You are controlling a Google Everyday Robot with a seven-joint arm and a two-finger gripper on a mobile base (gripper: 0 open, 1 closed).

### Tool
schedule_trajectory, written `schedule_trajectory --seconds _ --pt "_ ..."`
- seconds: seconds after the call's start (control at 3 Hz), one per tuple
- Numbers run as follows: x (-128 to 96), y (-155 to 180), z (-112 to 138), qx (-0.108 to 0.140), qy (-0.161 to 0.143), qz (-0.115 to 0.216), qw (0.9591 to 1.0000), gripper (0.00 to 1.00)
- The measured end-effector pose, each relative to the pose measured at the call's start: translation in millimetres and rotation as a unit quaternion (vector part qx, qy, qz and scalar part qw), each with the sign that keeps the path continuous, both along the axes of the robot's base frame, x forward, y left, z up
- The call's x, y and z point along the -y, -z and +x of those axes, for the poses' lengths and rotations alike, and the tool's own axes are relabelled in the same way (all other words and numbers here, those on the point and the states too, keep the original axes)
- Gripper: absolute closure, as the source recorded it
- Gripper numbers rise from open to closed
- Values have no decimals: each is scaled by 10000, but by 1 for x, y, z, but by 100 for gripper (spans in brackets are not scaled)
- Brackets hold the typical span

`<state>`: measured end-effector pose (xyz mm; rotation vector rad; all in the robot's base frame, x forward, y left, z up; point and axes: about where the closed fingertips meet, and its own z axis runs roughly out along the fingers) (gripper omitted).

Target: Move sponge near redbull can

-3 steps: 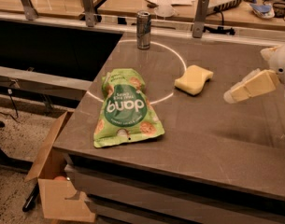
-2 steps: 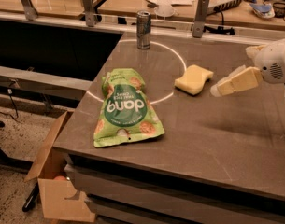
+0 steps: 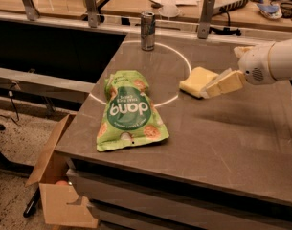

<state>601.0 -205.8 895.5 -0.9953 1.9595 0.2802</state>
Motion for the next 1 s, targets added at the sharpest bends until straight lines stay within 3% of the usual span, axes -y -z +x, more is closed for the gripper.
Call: schedule_trajectory --seconds 0.33,0.67,1.0 --pt "-7 14 20 -17 15 161 9999 0" --pt "-11 36 34 -243 -90 117 9996 2" --pt "-13 55 39 -502 -208 -1 9985 33"
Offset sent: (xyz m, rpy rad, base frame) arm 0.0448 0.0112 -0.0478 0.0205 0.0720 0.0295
